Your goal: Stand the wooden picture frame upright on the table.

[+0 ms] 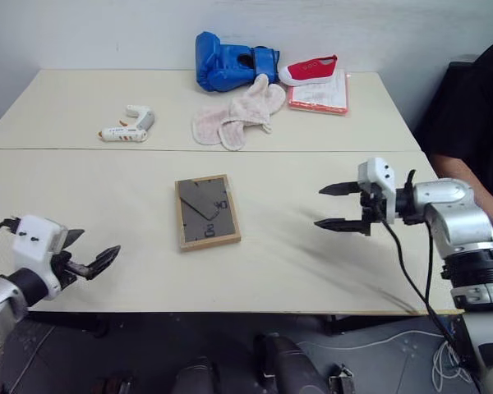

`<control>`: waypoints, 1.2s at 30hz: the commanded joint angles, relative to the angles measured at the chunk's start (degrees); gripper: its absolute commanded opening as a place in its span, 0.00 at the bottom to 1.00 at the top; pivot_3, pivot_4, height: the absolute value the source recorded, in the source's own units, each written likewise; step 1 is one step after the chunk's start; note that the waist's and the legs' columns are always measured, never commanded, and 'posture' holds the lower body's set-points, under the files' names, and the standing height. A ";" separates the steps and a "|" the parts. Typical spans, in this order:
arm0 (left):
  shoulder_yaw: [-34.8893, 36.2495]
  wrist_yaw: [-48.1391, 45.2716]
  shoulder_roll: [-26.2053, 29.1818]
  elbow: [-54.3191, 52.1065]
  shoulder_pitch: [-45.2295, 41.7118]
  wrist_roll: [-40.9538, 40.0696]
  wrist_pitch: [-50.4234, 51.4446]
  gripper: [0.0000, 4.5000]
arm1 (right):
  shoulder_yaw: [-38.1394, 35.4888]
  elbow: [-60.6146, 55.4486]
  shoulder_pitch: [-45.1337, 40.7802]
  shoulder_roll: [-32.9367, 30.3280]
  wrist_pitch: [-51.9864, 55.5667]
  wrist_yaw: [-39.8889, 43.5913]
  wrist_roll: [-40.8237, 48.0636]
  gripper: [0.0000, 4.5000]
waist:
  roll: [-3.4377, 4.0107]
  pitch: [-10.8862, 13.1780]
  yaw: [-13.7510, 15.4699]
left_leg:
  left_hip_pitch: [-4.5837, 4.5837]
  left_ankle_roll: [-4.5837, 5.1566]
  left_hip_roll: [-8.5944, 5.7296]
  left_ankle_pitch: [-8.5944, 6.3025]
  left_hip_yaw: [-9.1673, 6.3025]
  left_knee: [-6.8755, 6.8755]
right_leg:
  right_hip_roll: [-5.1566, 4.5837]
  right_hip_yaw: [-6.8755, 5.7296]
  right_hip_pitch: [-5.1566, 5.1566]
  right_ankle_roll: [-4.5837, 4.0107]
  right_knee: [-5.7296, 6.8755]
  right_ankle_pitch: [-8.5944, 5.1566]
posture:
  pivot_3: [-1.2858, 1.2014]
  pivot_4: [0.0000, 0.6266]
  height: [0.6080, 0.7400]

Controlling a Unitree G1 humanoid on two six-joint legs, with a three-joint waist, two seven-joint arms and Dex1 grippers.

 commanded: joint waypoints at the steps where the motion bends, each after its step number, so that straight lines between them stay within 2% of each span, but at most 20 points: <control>1: 3.26 -1.52 0.52 0.41 1.10 -0.95 -2.23 1.00 | -2.39 -0.73 -1.11 -0.66 2.07 -0.06 2.01 1.00 | 0.00 0.00 0.00 | 0.01 0.00 0.00 0.00 0.00 0.00 | 0.00 0.00 0.00 0.00 -0.01 0.00 | 0.52 0.24 1.00; 4: 2.67 0.17 -0.06 -0.50 -0.02 -2.37 0.87 1.00 | -2.16 -1.84 -0.60 0.43 2.15 -2.07 1.32 1.00 | 0.00 0.00 0.03 | 0.00 0.00 0.00 0.00 0.00 -0.01 | 0.00 0.00 0.01 0.00 -0.02 0.00 | 0.52 0.24 1.00; 10: 1.14 1.18 0.23 -1.47 -0.48 -2.04 0.66 1.00 | -1.60 -3.39 -1.11 2.26 3.31 -5.28 0.90 1.00 | 0.00 0.00 -0.02 | -0.01 0.00 0.00 0.00 0.00 -0.03 | 0.00 0.00 -0.01 0.00 -0.01 0.00 | 0.52 0.24 1.00; 14: -2.85 1.22 1.31 -0.21 -3.92 -1.35 0.16 1.00 | 0.10 -3.16 -2.45 5.23 2.96 -8.43 -0.81 1.00 | 0.00 0.00 0.01 | 0.00 0.00 0.00 0.00 0.00 -0.03 | 0.00 0.01 0.01 0.00 -0.01 0.00 | 0.52 0.24 1.00; 15: -5.28 1.31 1.77 0.44 -5.35 -0.25 -0.43 0.96 | 0.94 -3.04 -2.84 6.52 2.60 -9.66 -1.76 1.00 | 0.00 0.00 -0.07 | 0.00 -0.01 -0.01 0.00 0.00 -0.03 | 0.00 0.00 0.00 0.00 -0.01 0.00 | 0.52 0.24 1.00; 18: -12.34 0.47 3.52 3.23 -8.99 2.90 -2.32 0.80 | 3.06 -2.23 -4.17 10.15 2.01 -12.79 -4.03 0.87 | 0.01 0.00 -0.23 | 0.00 -0.05 -0.01 0.02 0.02 -0.04 | 0.00 0.01 -0.04 0.00 0.04 0.00 | 0.52 0.24 1.00; 22: -21.53 -0.80 5.65 8.03 -14.10 7.19 -3.85 0.53 | 6.12 -1.08 -5.49 14.10 1.42 -14.42 -6.55 0.58 | 0.01 0.00 -0.27 | -0.02 -0.09 -0.02 0.05 0.04 -0.08 | 0.00 0.01 -0.08 0.00 0.06 0.00 | 0.52 0.24 1.00; 24: -24.99 -1.23 5.23 11.34 -18.07 8.53 -4.97 0.38 | 7.73 0.72 -6.46 17.17 0.00 -16.31 -8.10 0.42 | 0.01 0.00 -0.26 | -0.05 -0.40 -0.02 0.23 0.04 -0.08 | 0.00 0.01 -0.10 -0.01 0.05 0.00 | 0.52 0.24 1.00; 29: -31.00 -1.91 3.09 19.05 -26.15 11.13 -7.65 0.03 | 11.18 7.42 -8.63 24.46 -4.82 -21.17 -12.50 0.05 | 0.00 -0.01 -0.62 | -0.05 -0.46 -0.02 0.28 0.07 -0.08 | 0.00 0.01 -0.13 -0.01 0.13 0.00 | 0.52 0.24 1.00; 30: -31.60 -2.31 2.50 19.96 -27.32 10.96 -7.74 0.00 | 11.81 8.56 -8.91 25.50 -5.25 -21.90 -13.36 0.00 | 0.00 -0.01 -0.76 | -0.05 -0.48 -0.02 0.29 0.07 -0.08 | 0.00 0.01 -0.13 -0.01 0.12 0.00 | 0.52 0.24 1.00; 36: -36.44 -4.01 -0.75 25.26 -34.01 12.31 -8.54 0.00 | 14.11 9.52 -8.45 29.12 -6.30 -24.63 -16.64 0.00 | 0.00 -0.01 -1.54 | -0.13 -0.46 -0.02 0.29 0.06 -0.08 | -0.02 -0.01 -0.14 0.01 0.27 0.01 | 0.52 0.24 1.00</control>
